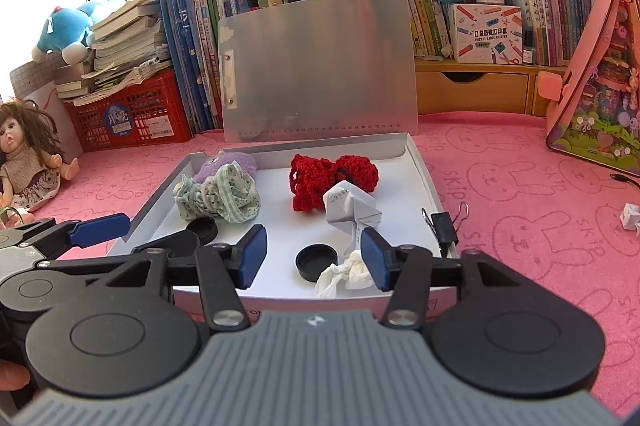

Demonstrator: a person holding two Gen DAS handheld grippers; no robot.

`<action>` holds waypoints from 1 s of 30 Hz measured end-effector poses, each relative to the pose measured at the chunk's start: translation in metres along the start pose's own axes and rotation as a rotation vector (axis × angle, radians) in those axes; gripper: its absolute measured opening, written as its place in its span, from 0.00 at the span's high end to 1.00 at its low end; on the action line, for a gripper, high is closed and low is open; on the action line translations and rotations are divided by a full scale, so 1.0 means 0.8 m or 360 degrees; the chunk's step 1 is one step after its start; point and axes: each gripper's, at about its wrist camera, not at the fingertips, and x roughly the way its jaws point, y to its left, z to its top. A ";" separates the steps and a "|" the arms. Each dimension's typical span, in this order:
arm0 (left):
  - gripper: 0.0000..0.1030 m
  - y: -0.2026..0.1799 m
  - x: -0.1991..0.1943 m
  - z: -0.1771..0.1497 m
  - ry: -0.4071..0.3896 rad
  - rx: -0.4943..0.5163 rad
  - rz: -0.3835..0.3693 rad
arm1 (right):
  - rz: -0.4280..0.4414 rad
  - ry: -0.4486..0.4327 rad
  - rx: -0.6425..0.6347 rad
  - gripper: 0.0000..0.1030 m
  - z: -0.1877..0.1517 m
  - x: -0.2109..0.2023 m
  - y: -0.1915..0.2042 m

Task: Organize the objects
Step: 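Move right tool toward white fluffy plush while left tool moves toward black lid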

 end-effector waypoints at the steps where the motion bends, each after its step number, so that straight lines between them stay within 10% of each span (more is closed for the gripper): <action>1: 0.29 0.000 -0.005 -0.001 -0.0002 -0.0001 -0.0010 | 0.0005 -0.0008 0.0000 0.34 -0.002 -0.005 0.000; 30: 0.18 0.000 -0.109 -0.083 -0.0020 0.0046 -0.0139 | 0.0053 -0.0111 -0.0084 0.16 -0.084 -0.101 0.006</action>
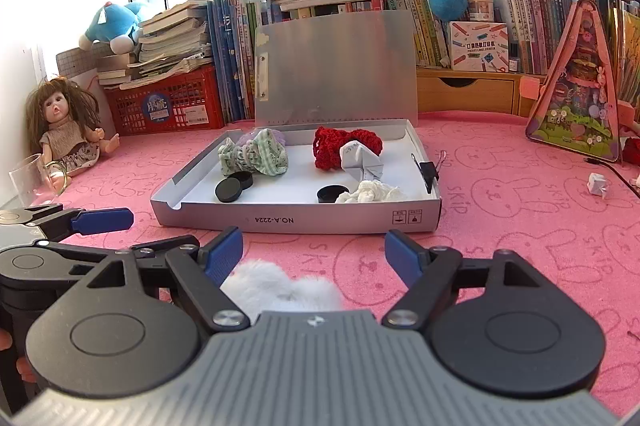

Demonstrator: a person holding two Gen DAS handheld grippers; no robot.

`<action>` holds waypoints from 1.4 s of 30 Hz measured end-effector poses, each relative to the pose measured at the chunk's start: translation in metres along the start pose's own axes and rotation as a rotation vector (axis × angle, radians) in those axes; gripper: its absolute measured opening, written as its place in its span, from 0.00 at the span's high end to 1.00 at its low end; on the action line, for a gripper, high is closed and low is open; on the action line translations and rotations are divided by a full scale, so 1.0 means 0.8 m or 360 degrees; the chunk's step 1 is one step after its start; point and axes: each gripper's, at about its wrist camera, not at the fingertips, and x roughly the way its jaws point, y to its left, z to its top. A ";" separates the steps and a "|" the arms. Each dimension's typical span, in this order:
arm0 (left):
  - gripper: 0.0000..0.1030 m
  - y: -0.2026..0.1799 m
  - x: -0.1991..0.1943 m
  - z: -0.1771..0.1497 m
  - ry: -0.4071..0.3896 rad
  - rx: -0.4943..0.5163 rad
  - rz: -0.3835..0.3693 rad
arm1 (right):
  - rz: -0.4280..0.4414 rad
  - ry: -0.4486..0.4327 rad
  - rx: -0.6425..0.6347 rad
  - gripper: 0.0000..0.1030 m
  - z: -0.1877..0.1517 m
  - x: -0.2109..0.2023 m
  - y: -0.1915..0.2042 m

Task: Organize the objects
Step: 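Move right tool toward white fluffy plush while left tool moves toward black lid, then grasp white fluffy plush with right tool while left tool grasps black lid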

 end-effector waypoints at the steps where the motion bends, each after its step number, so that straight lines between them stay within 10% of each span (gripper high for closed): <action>1: 0.17 0.000 -0.003 -0.004 -0.0002 0.0003 -0.0003 | 0.0000 0.0004 0.0009 0.16 -0.003 -0.001 -0.001; 42: 0.10 0.006 -0.054 -0.092 0.0024 0.0041 0.0036 | -0.0023 0.0078 -0.0055 0.07 -0.062 -0.009 0.018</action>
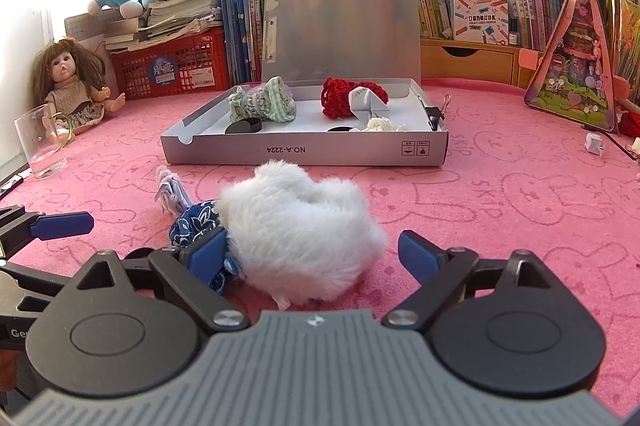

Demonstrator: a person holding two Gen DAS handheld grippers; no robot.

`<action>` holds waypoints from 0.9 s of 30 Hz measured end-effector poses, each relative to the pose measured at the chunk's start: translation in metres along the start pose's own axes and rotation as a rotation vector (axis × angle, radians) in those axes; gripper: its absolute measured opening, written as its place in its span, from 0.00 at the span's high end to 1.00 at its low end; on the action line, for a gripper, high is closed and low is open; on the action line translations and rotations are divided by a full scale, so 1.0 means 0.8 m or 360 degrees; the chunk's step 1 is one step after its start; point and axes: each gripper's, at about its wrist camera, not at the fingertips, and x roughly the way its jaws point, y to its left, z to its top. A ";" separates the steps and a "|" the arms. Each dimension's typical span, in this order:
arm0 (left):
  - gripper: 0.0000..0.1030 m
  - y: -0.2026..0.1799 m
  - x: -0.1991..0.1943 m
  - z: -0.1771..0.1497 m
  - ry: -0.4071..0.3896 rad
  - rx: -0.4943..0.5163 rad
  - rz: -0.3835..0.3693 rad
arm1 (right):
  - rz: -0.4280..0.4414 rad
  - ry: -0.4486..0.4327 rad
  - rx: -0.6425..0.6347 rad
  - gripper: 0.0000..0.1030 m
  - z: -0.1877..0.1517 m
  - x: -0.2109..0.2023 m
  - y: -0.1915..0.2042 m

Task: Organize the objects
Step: 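Grasp white fluffy plush with right tool while left tool grasps black lid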

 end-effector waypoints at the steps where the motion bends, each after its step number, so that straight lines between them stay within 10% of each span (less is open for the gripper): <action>1: 0.10 0.000 0.001 -0.001 0.0005 0.0000 0.0002 | -0.0004 0.0011 0.0004 0.07 0.000 0.003 0.000; 27: 0.64 -0.020 -0.005 -0.002 0.0002 -0.0032 -0.0139 | 0.0002 0.0094 0.0124 0.08 0.004 0.029 -0.004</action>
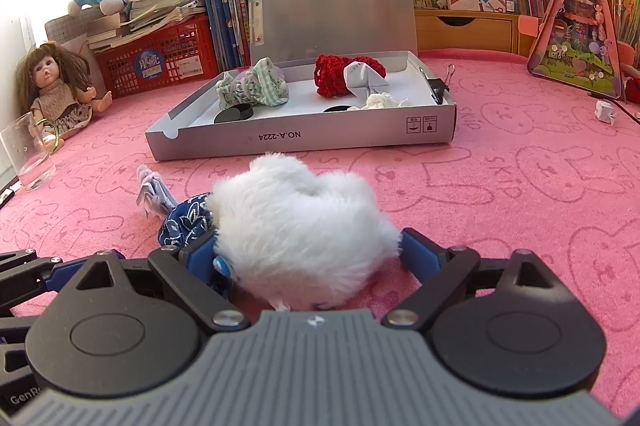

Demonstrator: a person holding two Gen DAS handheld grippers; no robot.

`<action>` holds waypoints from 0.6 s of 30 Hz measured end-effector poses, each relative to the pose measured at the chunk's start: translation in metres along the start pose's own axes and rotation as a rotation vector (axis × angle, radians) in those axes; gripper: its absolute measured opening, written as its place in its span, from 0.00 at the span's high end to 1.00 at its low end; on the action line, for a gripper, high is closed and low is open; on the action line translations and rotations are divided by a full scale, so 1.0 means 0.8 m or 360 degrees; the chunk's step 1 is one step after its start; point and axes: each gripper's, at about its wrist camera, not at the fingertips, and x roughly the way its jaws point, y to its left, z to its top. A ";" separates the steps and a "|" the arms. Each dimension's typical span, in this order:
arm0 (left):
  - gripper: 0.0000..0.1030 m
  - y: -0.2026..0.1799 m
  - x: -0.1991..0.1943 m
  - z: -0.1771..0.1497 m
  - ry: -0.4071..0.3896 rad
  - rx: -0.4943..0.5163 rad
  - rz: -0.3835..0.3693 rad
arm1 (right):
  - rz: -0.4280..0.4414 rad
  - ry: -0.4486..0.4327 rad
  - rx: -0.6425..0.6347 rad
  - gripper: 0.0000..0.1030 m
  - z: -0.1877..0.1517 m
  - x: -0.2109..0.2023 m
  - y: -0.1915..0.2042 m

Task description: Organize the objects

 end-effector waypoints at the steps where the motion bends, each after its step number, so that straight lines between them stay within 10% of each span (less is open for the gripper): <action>1: 0.64 0.000 0.000 0.001 0.0000 -0.0006 -0.0004 | 0.0018 -0.0006 0.0028 0.13 0.000 -0.003 -0.002; 18: 0.64 0.015 -0.008 0.023 -0.0063 -0.0069 0.0058 | -0.0008 -0.0091 -0.0025 0.21 0.020 -0.028 -0.003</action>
